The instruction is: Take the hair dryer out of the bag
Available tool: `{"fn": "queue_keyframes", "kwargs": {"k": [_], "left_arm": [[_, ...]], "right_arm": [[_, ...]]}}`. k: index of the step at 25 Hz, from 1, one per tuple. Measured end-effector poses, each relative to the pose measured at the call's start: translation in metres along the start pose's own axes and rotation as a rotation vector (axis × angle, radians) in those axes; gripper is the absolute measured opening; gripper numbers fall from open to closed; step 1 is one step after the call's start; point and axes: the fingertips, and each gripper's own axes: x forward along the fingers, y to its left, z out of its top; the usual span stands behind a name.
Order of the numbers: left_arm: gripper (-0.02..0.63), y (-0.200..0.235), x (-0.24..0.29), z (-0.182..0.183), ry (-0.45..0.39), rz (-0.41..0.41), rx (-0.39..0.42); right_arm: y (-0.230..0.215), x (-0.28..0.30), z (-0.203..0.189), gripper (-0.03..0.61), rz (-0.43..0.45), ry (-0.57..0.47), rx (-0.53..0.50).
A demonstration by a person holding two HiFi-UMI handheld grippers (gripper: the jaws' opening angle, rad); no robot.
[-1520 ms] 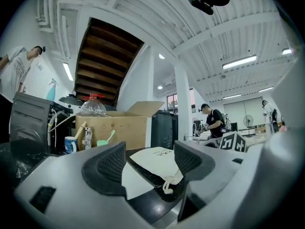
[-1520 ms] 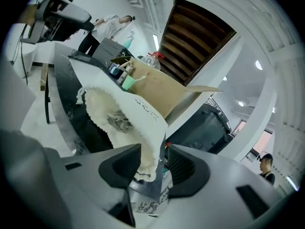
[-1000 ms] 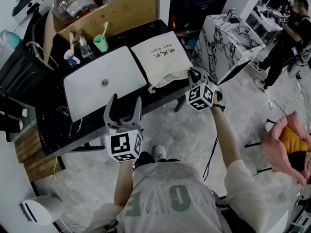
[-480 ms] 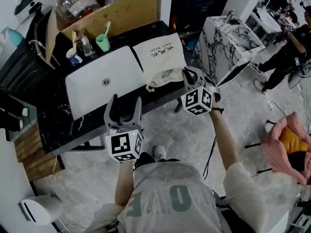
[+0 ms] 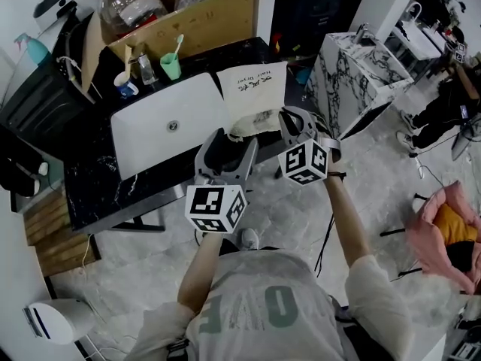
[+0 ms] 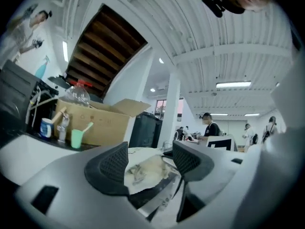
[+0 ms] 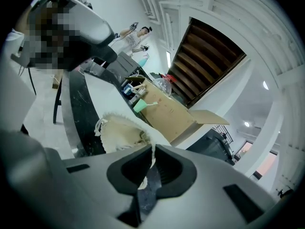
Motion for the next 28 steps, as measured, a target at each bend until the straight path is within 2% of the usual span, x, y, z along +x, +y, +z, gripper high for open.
{"fn": "queue_keyframes", "kwargs": {"k": [4, 8, 12, 20, 28], "left_arm": [[0.284, -0.024, 0.042, -0.033, 0.122, -0.116, -0.105], [0.241, -0.029, 0.069, -0.066, 0.235, -0.155, -0.159], [0.238, -0.021, 0.098, -0.083, 0.297, -0.144, -0.148], [0.238, -0.003, 0.146, -0.093, 0.398, -0.122, -0.145], [0.238, 0.027, 0.184, -0.091, 0.416, -0.062, -0.12]], "right_arm": [[-0.002, 0.0, 0.001, 0.044, -0.002, -0.004, 0.009], [-0.005, 0.001, 0.001, 0.044, 0.002, -0.012, 0.035], [-0.008, 0.002, 0.0, 0.044, 0.007, -0.025, 0.05], [-0.02, 0.003, 0.007, 0.044, 0.011, -0.072, 0.085], [-0.015, 0.011, 0.013, 0.044, 0.021, -0.107, 0.055]]}}
